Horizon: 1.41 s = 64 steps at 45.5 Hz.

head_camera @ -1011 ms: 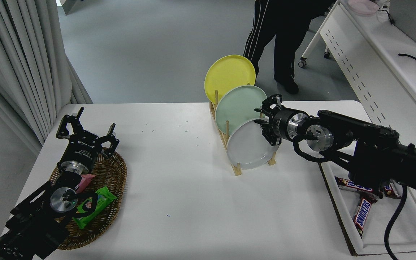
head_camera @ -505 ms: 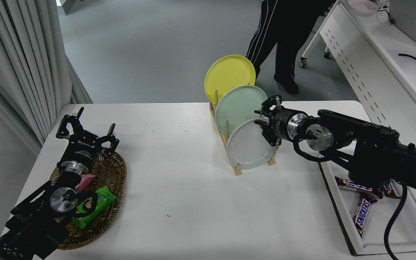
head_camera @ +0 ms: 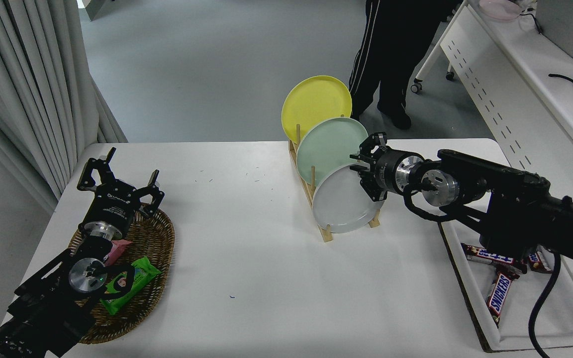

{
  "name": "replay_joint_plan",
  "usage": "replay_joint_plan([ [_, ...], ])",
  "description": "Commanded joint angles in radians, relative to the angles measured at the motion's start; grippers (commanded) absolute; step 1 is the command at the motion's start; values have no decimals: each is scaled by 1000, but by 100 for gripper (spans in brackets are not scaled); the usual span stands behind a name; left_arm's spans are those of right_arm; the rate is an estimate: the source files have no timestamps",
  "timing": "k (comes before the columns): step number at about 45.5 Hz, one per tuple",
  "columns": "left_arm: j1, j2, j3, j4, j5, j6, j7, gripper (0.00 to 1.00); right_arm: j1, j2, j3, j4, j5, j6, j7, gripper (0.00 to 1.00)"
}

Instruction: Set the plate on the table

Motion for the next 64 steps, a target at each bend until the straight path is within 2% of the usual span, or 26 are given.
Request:
replay_joint_plan([
  [1, 0, 0, 0, 0, 0, -1, 0, 100, 1, 0, 0, 0, 0, 0, -2, 19],
  [32, 0, 0, 0, 0, 0, 1, 0, 100, 0, 2, 3, -3, 2, 3, -21, 12],
  [40, 0, 0, 0, 0, 0, 1, 0, 100, 1, 4, 8, -2, 3, 13, -21, 2],
  [45, 0, 0, 0, 0, 0, 1, 0, 100, 1, 2, 20, 0, 3, 14, -22, 0],
  [64, 0, 0, 0, 0, 0, -1, 0, 100, 27, -13, 46, 3, 17, 16, -79, 0],
])
